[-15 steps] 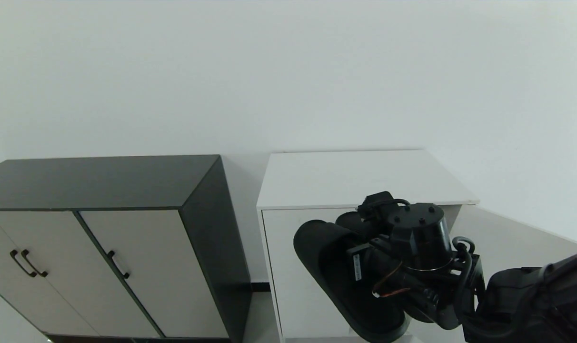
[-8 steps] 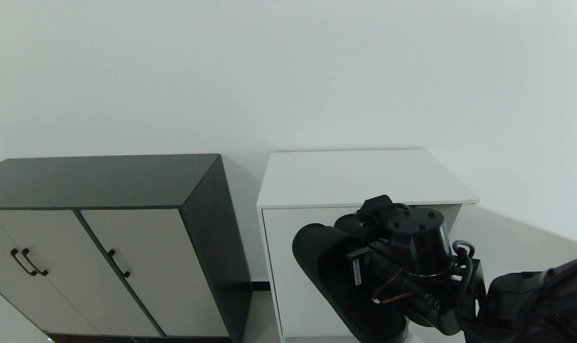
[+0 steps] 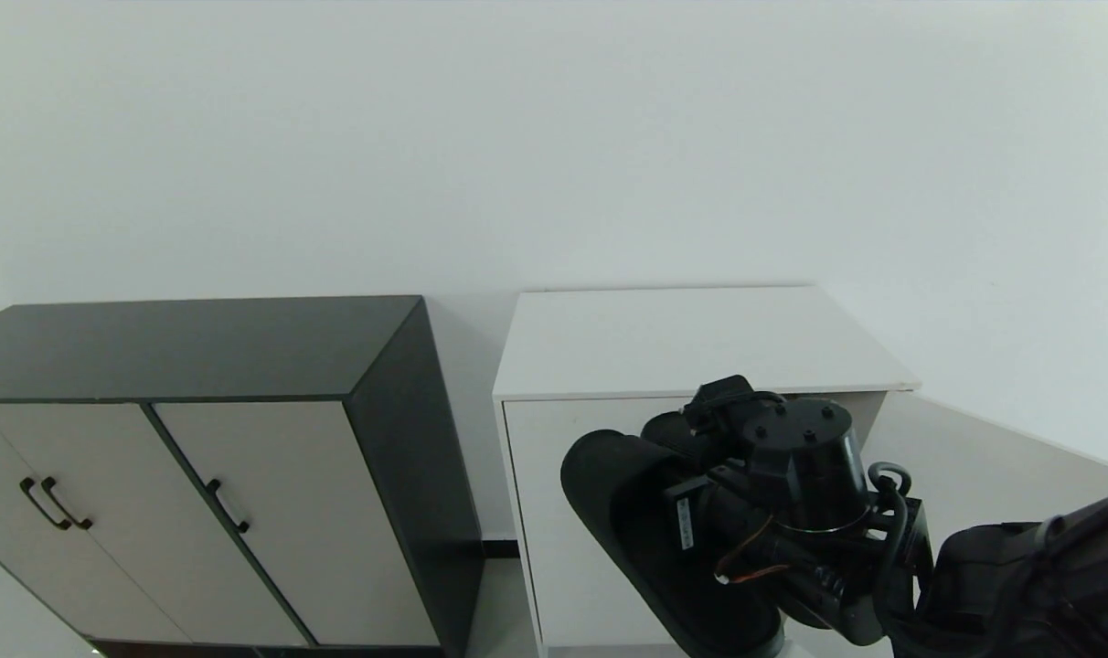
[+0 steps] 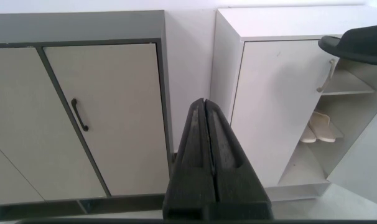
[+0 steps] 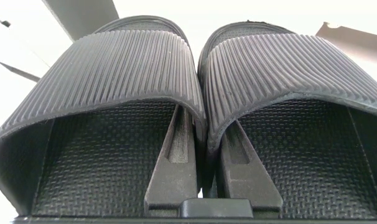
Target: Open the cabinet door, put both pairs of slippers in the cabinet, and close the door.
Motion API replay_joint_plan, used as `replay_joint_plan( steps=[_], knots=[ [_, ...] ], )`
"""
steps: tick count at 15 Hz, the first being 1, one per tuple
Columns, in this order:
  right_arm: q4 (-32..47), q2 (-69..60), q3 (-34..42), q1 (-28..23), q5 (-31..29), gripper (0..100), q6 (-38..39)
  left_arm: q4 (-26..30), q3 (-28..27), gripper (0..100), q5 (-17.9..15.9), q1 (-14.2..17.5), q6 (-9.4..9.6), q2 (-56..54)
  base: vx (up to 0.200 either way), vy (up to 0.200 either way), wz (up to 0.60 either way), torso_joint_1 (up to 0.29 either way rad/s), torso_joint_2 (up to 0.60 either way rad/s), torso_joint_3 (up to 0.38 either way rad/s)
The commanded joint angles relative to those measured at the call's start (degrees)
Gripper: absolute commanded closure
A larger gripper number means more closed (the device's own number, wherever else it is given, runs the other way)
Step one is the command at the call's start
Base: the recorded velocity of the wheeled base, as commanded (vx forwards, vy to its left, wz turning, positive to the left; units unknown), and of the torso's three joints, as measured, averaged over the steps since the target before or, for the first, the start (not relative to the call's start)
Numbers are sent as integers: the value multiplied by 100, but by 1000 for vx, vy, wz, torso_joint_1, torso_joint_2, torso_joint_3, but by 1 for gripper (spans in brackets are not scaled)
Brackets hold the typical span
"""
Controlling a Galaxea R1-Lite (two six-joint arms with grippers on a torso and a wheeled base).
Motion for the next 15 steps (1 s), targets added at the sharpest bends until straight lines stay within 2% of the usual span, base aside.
replay_joint_plan(
  steps=[1, 15],
  knots=[
    [-1, 5, 1, 10, 3, 100, 1, 2, 0, 100, -1, 0, 2, 9, 0, 0, 0, 0, 0, 0],
    [-1, -92, 19, 19, 12, 100, 1, 2, 0, 100, -1, 0, 2, 9, 0, -200, 0, 3, 3, 2]
  ],
)
